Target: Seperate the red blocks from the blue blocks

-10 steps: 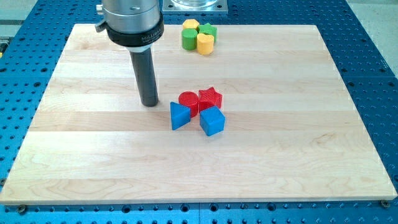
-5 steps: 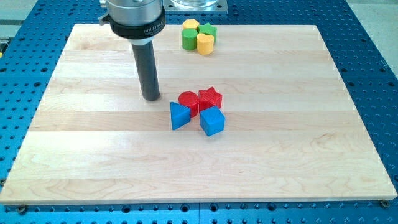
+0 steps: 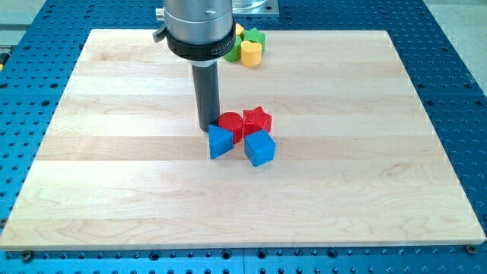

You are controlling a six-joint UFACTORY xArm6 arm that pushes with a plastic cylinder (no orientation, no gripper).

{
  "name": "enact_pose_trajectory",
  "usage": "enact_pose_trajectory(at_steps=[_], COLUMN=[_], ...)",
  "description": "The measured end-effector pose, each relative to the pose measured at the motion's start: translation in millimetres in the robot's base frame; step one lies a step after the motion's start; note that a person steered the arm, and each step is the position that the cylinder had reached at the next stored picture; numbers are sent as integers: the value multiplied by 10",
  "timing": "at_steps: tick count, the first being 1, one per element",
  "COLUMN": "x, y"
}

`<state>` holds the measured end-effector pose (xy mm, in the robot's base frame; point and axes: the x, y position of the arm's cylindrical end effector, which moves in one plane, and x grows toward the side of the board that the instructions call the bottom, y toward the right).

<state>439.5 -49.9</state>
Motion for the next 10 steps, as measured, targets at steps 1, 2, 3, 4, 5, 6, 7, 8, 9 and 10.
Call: enact_pose_trajectory(at_steps=[1,2,3,4,5,6,7,8,9,10], x=[170,302,333,91,-112,-159,-157,9,168,190], y=[0,-2,10,55,117,187,74,-74,-74,121])
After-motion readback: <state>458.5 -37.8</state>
